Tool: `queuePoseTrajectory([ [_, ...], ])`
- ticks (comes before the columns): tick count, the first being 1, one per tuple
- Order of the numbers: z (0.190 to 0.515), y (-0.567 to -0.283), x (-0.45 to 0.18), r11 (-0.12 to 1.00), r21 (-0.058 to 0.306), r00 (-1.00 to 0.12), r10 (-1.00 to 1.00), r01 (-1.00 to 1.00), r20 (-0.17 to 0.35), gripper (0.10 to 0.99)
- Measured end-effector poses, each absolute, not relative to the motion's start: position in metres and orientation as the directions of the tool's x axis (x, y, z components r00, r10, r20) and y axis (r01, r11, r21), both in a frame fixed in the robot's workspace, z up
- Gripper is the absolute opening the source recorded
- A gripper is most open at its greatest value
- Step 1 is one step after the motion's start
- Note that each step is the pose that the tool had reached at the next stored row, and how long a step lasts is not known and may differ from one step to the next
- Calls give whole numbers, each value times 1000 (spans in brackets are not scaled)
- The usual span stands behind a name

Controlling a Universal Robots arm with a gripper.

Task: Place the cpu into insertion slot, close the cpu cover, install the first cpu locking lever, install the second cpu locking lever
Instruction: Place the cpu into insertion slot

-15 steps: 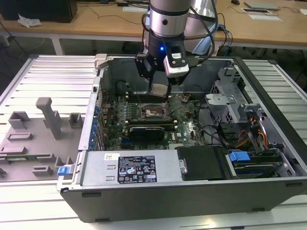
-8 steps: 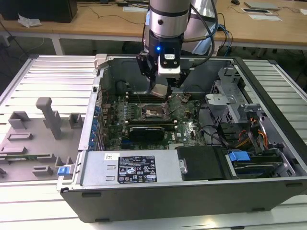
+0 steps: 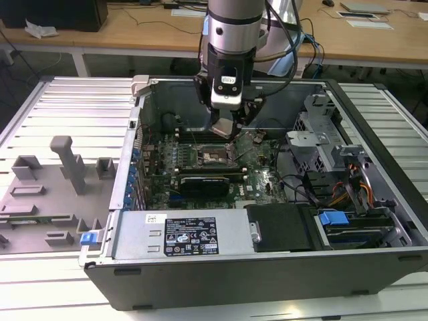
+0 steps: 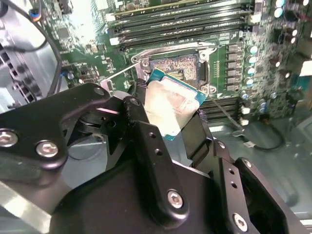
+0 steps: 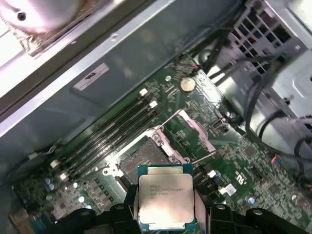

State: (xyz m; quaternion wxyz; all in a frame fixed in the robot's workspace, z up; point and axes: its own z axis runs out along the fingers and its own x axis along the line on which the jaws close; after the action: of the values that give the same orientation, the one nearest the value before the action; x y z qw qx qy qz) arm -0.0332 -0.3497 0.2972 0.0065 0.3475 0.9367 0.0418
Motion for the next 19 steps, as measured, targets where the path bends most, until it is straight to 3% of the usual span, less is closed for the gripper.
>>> queuePoseTrajectory([
  [16,293,-350,-33,516,83,-519,855,852,17,541],
  [19,292,-350,-33,427,83,-429,903,901,17,541],
])
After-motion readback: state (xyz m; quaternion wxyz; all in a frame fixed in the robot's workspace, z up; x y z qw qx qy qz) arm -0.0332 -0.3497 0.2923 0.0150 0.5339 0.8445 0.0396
